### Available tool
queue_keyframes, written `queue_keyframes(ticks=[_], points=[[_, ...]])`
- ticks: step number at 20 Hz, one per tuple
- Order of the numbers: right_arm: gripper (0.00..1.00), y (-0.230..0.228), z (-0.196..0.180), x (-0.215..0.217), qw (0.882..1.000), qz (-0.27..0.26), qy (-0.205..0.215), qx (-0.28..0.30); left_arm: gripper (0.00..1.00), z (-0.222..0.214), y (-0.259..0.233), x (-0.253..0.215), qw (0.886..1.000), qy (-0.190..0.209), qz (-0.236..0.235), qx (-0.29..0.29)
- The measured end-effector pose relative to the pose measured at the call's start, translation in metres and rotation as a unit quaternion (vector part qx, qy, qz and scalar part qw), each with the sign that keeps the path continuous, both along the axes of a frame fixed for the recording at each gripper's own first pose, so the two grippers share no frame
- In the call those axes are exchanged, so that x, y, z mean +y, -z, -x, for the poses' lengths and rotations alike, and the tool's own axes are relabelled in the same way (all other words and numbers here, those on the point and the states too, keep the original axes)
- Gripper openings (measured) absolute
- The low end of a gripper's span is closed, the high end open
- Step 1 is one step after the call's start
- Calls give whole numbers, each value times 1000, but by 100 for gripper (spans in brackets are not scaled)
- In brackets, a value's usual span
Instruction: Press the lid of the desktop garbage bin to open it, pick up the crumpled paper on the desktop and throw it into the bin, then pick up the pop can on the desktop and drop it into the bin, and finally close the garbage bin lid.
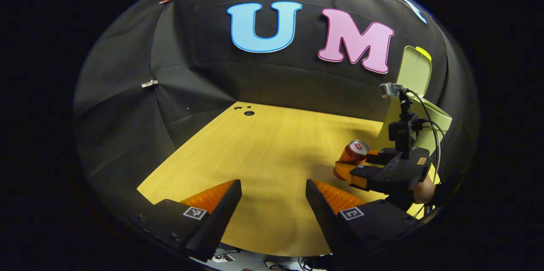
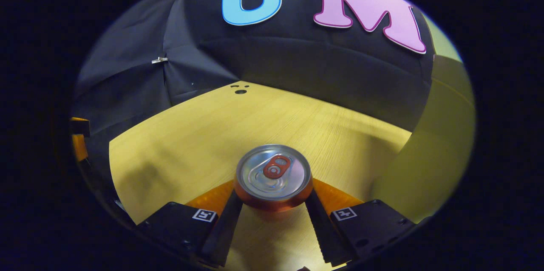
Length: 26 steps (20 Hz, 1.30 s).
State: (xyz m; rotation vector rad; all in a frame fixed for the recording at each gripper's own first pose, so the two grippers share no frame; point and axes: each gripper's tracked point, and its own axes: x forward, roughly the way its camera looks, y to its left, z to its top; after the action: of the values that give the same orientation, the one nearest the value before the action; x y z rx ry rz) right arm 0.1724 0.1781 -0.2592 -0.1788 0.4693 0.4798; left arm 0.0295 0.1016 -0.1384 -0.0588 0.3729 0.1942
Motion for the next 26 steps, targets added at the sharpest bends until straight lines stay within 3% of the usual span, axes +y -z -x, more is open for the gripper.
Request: queue_keyframes(ticks=[15,26], points=[[83,-186,25,-54,996,-37,6,-86,98,0,-20,-15,999,32,12,-36],[83,-272,33,-143,984,-54,77,-150,97,-5,-13,-44,996,82,2,-37]])
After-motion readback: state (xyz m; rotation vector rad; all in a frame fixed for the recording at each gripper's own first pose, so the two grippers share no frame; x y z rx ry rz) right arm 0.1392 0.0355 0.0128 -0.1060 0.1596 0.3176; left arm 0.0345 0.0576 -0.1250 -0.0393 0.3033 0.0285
